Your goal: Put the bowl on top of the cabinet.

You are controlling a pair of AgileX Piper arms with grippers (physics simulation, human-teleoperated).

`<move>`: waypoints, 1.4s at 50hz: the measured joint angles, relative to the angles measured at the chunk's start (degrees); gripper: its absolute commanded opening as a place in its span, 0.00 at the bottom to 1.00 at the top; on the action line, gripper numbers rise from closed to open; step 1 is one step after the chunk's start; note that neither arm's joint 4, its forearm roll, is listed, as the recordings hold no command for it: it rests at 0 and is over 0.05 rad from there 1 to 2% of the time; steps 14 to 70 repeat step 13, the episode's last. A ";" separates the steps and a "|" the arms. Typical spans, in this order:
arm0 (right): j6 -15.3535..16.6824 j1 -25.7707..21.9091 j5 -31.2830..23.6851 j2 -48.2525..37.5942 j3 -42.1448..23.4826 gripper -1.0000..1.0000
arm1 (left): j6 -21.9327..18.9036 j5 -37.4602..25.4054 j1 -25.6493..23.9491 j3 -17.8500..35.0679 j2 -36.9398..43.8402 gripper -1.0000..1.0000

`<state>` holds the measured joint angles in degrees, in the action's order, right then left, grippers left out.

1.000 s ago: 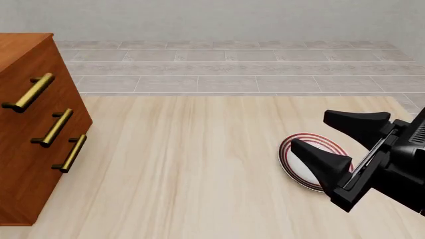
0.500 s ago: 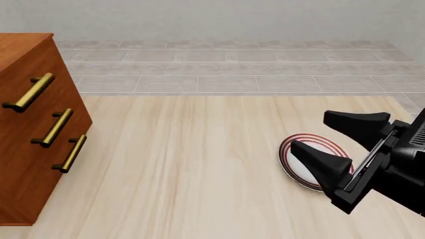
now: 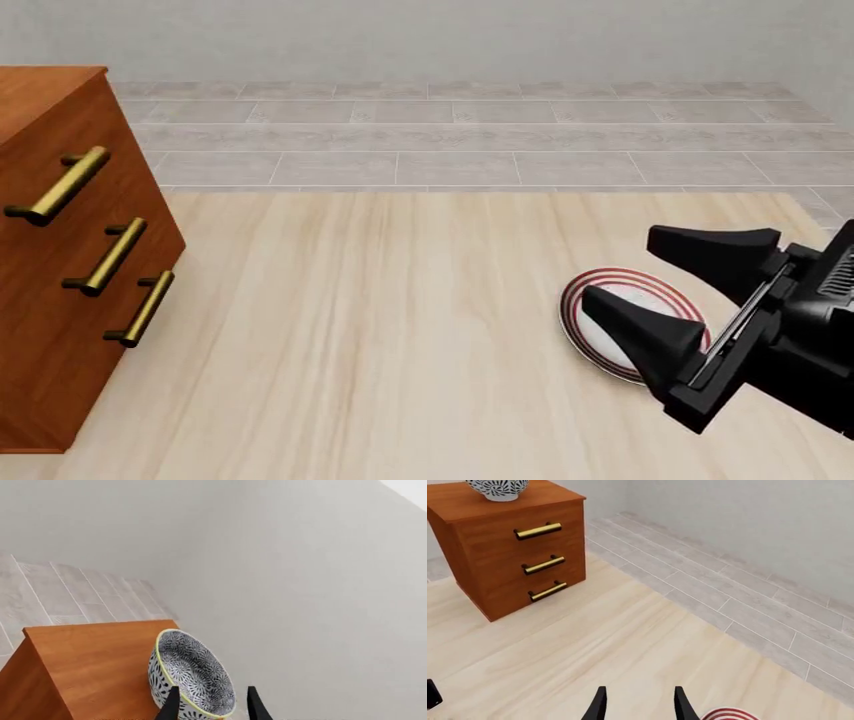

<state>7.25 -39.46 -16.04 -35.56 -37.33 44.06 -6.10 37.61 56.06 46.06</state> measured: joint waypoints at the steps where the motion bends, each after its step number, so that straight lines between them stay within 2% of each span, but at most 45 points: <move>1: 0.00 -0.01 0.00 0.00 0.01 1.00 | -0.13 -0.38 -0.25 0.29 -0.42 1.00; 13: 0.06 -0.13 -0.16 0.16 -0.01 1.00 | -1.54 -3.75 -5.39 1.19 -5.64 1.00; 70: 0.06 -0.13 -0.16 0.16 -0.01 1.00 | -1.54 -3.75 -5.39 1.19 -5.64 1.00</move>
